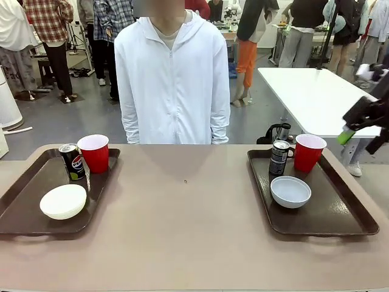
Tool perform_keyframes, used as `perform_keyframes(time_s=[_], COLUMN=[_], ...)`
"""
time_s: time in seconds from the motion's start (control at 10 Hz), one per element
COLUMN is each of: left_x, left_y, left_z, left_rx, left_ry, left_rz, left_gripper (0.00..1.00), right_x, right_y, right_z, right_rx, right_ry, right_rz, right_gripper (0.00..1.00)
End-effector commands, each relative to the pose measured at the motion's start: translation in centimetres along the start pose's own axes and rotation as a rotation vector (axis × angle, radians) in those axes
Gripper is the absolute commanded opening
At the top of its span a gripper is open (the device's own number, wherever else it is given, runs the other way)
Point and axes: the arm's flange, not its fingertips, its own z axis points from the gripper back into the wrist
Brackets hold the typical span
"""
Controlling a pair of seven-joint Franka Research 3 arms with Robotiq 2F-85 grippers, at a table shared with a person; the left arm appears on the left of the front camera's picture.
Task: Prepare tableware on both trays.
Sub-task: Pick up a Picnic Bowl from the table and place it on a Handle tray.
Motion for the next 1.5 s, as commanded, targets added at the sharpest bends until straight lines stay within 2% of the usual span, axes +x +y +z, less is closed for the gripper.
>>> perform_keyframes(time_s=[0.0, 0.1, 0.2, 0.3, 0.4, 0.6, 0.7, 0.8, 0.9, 1.4], left_x=[-0.1, -0.1, -0.1, -0.1, -0.1, -0.1, -0.1, -0.1, -0.1, -0.1], left_y=[0.0, 0.0, 0.0, 0.0, 0.0, 0.0, 0.0, 0.0, 0.0, 0.0], left_z=[0.0, 0.0, 0.0, 0.0, 0.0, 0.0, 0.0, 0.0, 0.0, 0.0], left_rx=[-0.019, -0.019, -0.019, -0.019, -0.019, -0.019, -0.019, -0.019, -0.019, -0.019], left_ry=[-0.01, -0.01, -0.01, -0.01, -0.01, -0.01, -0.01, -0.01, -0.01, -0.01], left_rz=[-0.006, -0.006, -0.006, -0.006, -0.006, -0.006, -0.006, -0.006, -0.006, -0.006], left_gripper=[1.0, 1.0, 1.0, 1.0, 1.0, 1.0, 1.0, 1.0, 1.0, 1.0], right_x=[-1.3, -3.3, -3.7, -4.2, -5.2, -5.7, -5.5, -5.1, -6.5, -6.5], right_y=[-3.8, -8.4, -8.9, -10.3, -12.1, -14.0, -14.5, -14.3, -14.5, -14.5], right_z=[1.4, 2.4, 2.5, 2.8, 3.1, 2.6, 2.2, 1.6, 2.8, 2.8], right_rx=[0.203, 0.359, 0.379, 0.456, 0.606, 0.736, 0.747, 0.751, 0.722, 0.722], right_ry=[-0.008, -0.037, -0.044, -0.066, -0.089, -0.145, -0.184, -0.176, -0.171, -0.171], right_rz=[-0.064, -0.124, -0.129, -0.126, -0.088, -0.109, -0.178, -0.154, -0.153, -0.153], right_gripper=[0.93, 0.93, 0.93, 0.93, 0.93, 0.93, 0.93, 0.93, 0.93, 0.93])
